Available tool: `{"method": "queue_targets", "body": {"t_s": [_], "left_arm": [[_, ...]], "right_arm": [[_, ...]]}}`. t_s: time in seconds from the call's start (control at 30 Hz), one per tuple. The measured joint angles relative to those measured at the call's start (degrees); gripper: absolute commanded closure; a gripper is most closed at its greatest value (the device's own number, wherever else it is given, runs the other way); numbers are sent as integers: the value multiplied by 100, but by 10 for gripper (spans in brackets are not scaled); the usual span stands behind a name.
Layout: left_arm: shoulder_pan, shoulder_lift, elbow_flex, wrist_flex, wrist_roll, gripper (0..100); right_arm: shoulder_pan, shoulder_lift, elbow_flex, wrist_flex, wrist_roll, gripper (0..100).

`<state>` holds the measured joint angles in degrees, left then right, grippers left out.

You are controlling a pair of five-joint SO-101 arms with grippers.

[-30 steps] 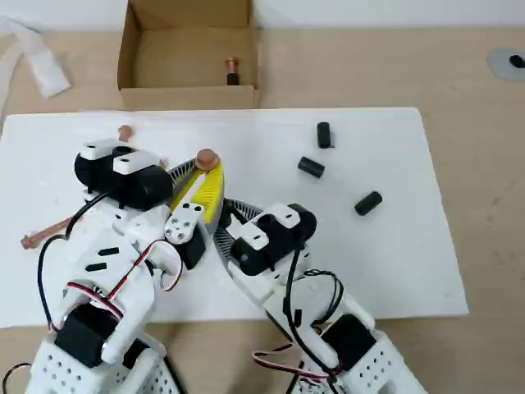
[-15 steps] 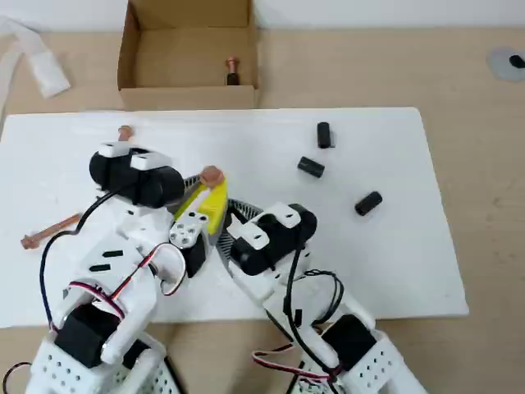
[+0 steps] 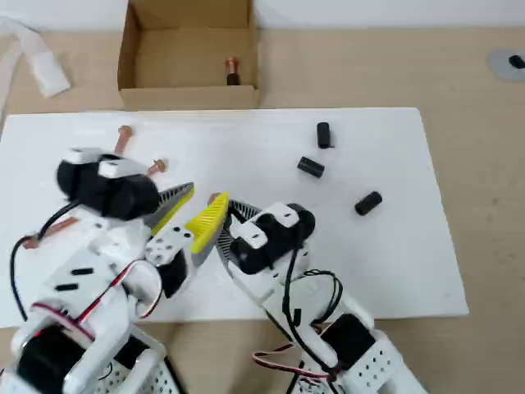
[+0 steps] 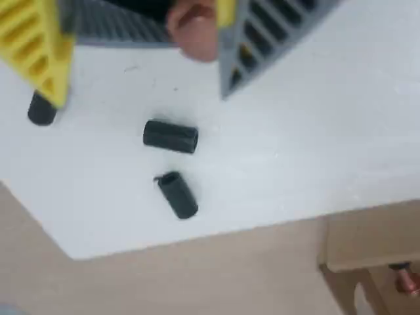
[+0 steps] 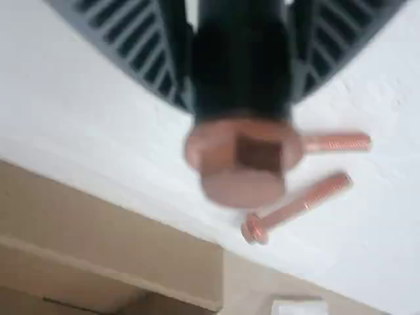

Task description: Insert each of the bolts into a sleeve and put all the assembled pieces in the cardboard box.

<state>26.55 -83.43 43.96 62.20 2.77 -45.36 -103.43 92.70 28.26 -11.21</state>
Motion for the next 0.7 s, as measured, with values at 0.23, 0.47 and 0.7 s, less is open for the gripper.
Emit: {"method": "queue_targets", "body": {"t_s": [0.23,0.47,0.7], "left_arm": [[-1486,-9,-281,-9,-88,998],[-2848,-9,-281,440,-185,998],[-3622,-9,44,440,-211,997]], "right_arm": [[396,404,-413,281,-18,989],[1116,2848,-2312,431,-123,989],[1398,6040,-5134,431,-123,989]]}}
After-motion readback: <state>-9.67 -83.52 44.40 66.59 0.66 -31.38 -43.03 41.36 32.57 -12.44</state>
